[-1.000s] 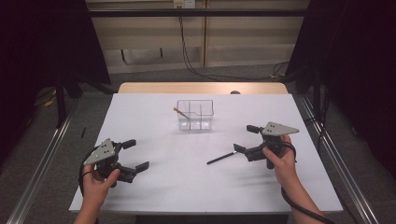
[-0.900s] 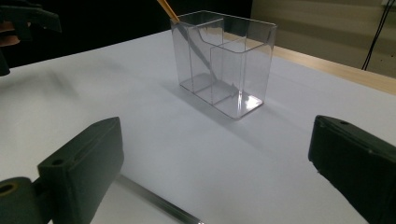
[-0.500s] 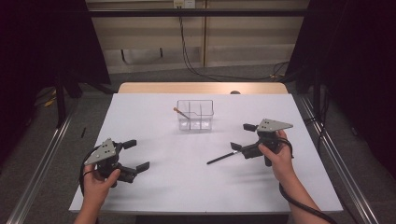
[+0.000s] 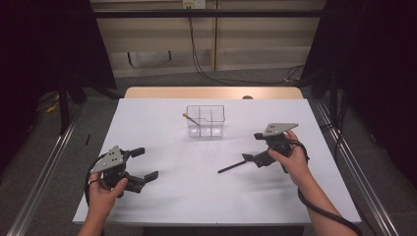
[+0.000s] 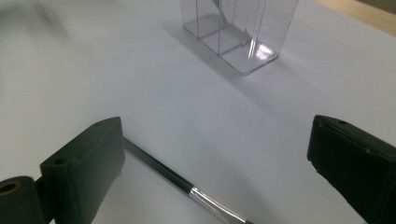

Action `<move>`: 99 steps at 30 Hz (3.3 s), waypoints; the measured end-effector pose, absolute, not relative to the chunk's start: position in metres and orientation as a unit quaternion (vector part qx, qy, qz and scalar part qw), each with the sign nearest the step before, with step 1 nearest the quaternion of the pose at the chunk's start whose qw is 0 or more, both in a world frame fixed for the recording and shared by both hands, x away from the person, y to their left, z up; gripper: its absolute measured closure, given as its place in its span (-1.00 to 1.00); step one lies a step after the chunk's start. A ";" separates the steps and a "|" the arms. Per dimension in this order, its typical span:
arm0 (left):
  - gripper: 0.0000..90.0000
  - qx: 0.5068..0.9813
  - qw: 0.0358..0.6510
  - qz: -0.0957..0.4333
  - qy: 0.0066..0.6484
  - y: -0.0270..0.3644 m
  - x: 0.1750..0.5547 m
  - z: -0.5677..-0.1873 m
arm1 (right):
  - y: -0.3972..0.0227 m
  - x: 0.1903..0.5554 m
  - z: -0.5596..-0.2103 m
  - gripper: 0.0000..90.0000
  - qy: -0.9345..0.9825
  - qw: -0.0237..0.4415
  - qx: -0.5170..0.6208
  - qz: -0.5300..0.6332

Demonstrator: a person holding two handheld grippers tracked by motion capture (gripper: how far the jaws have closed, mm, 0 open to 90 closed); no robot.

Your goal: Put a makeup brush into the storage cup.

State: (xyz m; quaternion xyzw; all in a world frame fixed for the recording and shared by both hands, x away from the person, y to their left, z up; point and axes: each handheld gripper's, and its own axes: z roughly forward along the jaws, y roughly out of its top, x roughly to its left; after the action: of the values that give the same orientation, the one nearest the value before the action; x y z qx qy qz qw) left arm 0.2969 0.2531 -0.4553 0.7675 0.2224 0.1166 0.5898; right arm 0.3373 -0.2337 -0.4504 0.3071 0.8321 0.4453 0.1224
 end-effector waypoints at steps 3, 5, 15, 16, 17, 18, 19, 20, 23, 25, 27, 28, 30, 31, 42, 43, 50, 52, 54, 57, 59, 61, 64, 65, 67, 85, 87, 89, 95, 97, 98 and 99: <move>-0.99 0.766 0.591 0.116 0.224 0.253 0.297 -0.456 | -0.233 0.340 -0.450 -0.92 0.846 0.113 0.306 0.421; -0.99 0.767 0.590 0.116 0.223 0.253 0.297 -0.456 | -0.232 0.342 -0.449 -0.92 0.852 0.104 0.306 0.411; -0.99 0.770 0.586 0.118 0.223 0.253 0.297 -0.456 | -0.233 0.351 -0.442 -0.92 0.887 0.092 0.298 0.341; -0.99 0.769 0.586 0.118 0.224 0.253 0.297 -0.456 | -0.233 0.351 -0.442 -0.92 0.890 0.091 0.296 0.335; -0.99 0.769 0.586 0.119 0.224 0.253 0.297 -0.456 | -0.233 0.352 -0.442 -0.91 0.892 0.090 0.297 0.328; -0.99 0.769 0.587 0.119 0.224 0.253 0.297 -0.456 | -0.233 0.353 -0.442 -0.89 0.895 0.091 0.296 0.321; -0.99 0.769 0.587 0.119 0.224 0.253 0.297 -0.456 | -0.233 0.353 -0.442 -0.88 0.897 0.092 0.295 0.316; -0.99 0.770 0.586 0.119 0.224 0.253 0.297 -0.456 | -0.232 0.354 -0.442 -0.88 0.898 0.089 0.299 0.311; -0.99 0.770 0.586 0.120 0.223 0.253 0.298 -0.456 | -0.231 0.356 -0.442 -0.82 0.904 0.082 0.297 0.295; -0.99 0.769 0.586 0.122 0.225 0.253 0.298 -0.456 | -0.230 0.358 -0.443 -0.81 0.908 0.077 0.298 0.286; -0.99 0.769 0.587 0.121 0.225 0.253 0.298 -0.456 | -0.228 0.359 -0.444 -0.78 0.913 0.074 0.291 0.277; -0.99 0.768 0.587 0.120 0.226 0.252 0.298 -0.457 | -0.227 0.359 -0.444 -0.78 0.916 0.074 0.287 0.271; -0.99 0.769 0.586 0.122 0.226 0.253 0.298 -0.457 | -0.225 0.360 -0.444 -0.75 0.919 0.071 0.283 0.264; -0.99 0.768 0.587 0.120 0.225 0.252 0.298 -0.457 | -0.224 0.360 -0.444 -0.75 0.921 0.068 0.280 0.261; -0.99 0.767 0.588 0.120 0.227 0.253 0.299 -0.457 | -0.215 0.364 -0.456 -0.66 0.936 0.053 0.264 0.228; -0.99 0.767 0.588 0.120 0.226 0.253 0.299 -0.457 | -0.215 0.364 -0.457 -0.64 0.938 0.052 0.262 0.223; -0.99 0.769 0.586 0.118 0.225 0.252 0.299 -0.457 | -0.211 0.366 -0.458 -0.36 0.946 0.049 0.238 0.213; -0.99 0.769 0.586 0.119 0.225 0.251 0.299 -0.457 | -0.209 0.366 -0.458 -0.33 0.949 0.045 0.232 0.211; -0.99 0.769 0.586 0.118 0.225 0.252 0.299 -0.457 | -0.207 0.366 -0.458 -0.18 0.951 0.043 0.228 0.205; -0.99 0.770 0.586 0.118 0.224 0.252 0.299 -0.457 | -0.205 0.364 -0.459 -0.09 0.953 0.039 0.227 0.195; -0.99 0.770 0.586 0.118 0.224 0.252 0.299 -0.457 | -0.204 0.364 -0.460 0.04 0.956 0.037 0.223 0.187; -0.99 0.770 0.585 0.118 0.224 0.252 0.299 -0.457 | -0.203 0.363 -0.459 0.10 0.956 0.032 0.225 0.185; -0.99 0.771 0.585 0.119 0.223 0.252 0.299 -0.456 | -0.202 0.361 -0.458 0.25 0.957 0.026 0.224 0.182; -0.99 0.771 0.584 0.119 0.222 0.252 0.299 -0.456 | -0.201 0.361 -0.457 0.31 0.957 0.024 0.227 0.180; -0.99 0.772 0.584 0.120 0.222 0.252 0.299 -0.456 | -0.200 0.360 -0.457 0.38 0.957 0.023 0.231 0.175; -0.99 0.773 0.582 0.120 0.220 0.252 0.299 -0.456 | -0.194 0.357 -0.455 0.88 0.962 0.007 0.226 0.153; -0.99 0.774 0.581 0.121 0.220 0.252 0.299 -0.456 | -0.195 0.356 -0.455 0.88 0.961 0.008 0.232 0.153; -0.99 0.774 0.582 0.120 0.220 0.252 0.299 -0.456 | -0.195 0.355 -0.454 0.88 0.959 0.010 0.237 0.153; -0.99 0.772 0.583 0.118 0.223 0.252 0.298 -0.456 | -0.197 0.355 -0.454 0.89 0.957 0.007 0.241 0.159; -0.99 0.772 0.584 0.117 0.224 0.251 0.299 -0.457 | -0.196 0.354 -0.453 0.89 0.961 0.007 0.233 0.151; -0.99 0.772 0.584 0.117 0.222 0.251 0.299 -0.457 | -0.196 0.354 -0.453 0.89 0.962 0.011 0.229 0.147; -0.99 0.773 0.583 0.117 0.221 0.251 0.299 -0.457 | -0.195 0.353 -0.453 0.89 0.961 0.012 0.234 0.147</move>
State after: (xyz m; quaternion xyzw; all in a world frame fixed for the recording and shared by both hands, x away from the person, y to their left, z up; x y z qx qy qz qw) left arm 0.2989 0.2511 -0.4567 0.7727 0.2215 0.1168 0.5833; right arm 0.3526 -0.1953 -0.4526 0.2336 0.9611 0.1466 0.0121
